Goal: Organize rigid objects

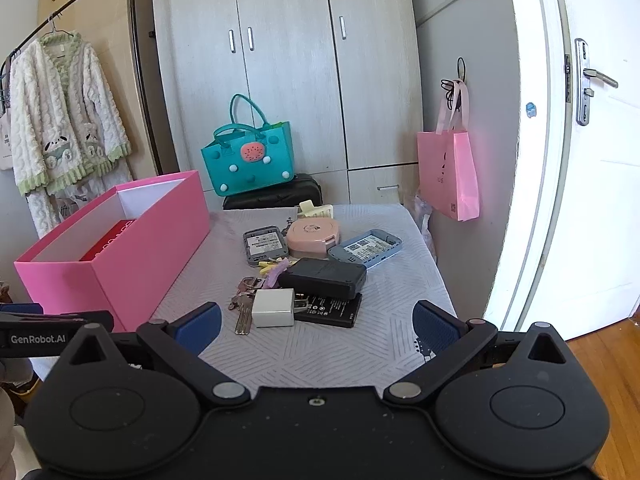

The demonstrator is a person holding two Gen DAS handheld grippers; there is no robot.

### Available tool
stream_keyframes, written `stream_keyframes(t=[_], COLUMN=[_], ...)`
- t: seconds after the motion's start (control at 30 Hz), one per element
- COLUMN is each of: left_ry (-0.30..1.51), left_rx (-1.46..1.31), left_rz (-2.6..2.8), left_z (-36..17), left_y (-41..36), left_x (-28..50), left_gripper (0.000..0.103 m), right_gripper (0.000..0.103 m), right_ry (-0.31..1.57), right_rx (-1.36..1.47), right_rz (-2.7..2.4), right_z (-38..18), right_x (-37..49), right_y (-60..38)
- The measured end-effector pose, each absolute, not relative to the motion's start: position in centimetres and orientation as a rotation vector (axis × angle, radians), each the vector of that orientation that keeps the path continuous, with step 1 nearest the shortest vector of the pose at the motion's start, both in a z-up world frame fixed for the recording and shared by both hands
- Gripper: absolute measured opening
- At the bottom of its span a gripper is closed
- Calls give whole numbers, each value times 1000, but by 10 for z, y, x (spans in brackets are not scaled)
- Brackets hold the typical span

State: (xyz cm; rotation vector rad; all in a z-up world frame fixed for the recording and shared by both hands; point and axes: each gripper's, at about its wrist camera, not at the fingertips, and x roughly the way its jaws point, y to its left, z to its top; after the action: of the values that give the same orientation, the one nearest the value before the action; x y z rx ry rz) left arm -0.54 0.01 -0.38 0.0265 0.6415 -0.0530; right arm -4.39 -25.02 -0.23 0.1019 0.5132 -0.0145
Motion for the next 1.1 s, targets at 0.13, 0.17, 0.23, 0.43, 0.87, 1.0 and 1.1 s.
stream_keyframes(t=[0.13,0.17,0.23,0.43,0.87,1.0,1.1], left_ry=[648,650,653,659,673,674,674], left_rx=[35,37,40,46,50,50,50], left_rz=[-55,-55,-56,-62,-53,-52,-52], left_z=[-6,-6,-7,-9,-12,-12,-12], left_y=[-2,-3,-4,-5,-3,-2,-2], left_x=[-4,-4,-3,0,5,6,6], left_gripper=[103,103,103,103,103,103,103], right_gripper=[103,103,103,103,103,103,103], right_ry=[519,522,528,532,534,526,527], right_rx=[108,110,120,146,100,93,90], right_rz=[-26,-27,-26,18,0,-2,-3], right_z=[-4,-4,-5,-6,-5,-4,-4], right_x=[-43,-42,-42,-41,-36,-36,-35], right_y=[-254,-255,-257,-258,-252,-251,-251])
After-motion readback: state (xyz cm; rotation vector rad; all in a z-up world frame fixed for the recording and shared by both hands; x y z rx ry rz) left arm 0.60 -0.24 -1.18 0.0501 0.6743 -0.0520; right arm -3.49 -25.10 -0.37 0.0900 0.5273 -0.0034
